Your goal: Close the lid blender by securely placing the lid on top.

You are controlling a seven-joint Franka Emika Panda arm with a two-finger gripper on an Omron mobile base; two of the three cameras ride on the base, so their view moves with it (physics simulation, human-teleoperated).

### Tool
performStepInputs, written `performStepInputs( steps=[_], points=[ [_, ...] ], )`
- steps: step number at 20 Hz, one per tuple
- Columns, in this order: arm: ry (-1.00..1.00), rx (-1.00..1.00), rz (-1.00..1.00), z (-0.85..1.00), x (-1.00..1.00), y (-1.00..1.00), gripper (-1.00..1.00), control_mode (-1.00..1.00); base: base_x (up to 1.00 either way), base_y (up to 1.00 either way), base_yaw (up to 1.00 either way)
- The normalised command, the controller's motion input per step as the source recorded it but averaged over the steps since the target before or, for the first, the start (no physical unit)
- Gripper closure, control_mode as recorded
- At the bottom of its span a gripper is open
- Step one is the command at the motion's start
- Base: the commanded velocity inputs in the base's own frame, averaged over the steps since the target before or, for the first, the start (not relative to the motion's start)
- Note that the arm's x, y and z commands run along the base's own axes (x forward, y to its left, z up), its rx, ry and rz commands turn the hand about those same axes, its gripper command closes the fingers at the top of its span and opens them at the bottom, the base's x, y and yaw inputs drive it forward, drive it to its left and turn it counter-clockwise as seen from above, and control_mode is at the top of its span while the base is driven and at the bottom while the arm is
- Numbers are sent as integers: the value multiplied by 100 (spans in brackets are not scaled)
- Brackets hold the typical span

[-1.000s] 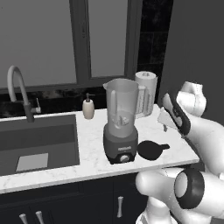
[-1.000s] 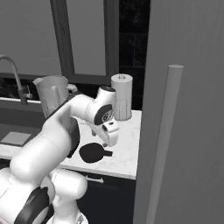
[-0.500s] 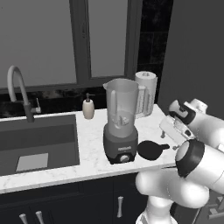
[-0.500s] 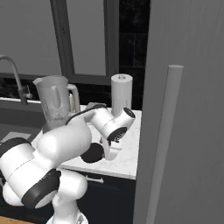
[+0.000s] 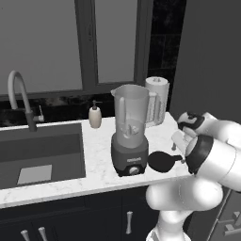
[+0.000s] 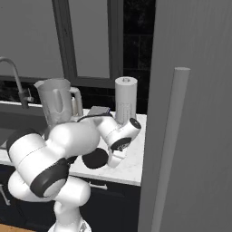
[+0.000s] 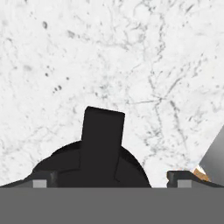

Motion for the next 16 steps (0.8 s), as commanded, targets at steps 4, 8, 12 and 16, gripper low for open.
performStepInputs(
  steps=[4, 8, 12, 16],
  points=[
    [1, 0, -7, -27, 14, 0, -100, -100, 0, 0, 0],
    [6, 0, -1, -2, 29, 0, -100, -100, 0, 0, 0],
    [9, 0, 0, -5, 36, 0, -100, -100, 0, 0, 0],
    [6, -2, 0, -34, 7, 0, -100, -100, 0, 0, 0]
  ],
)
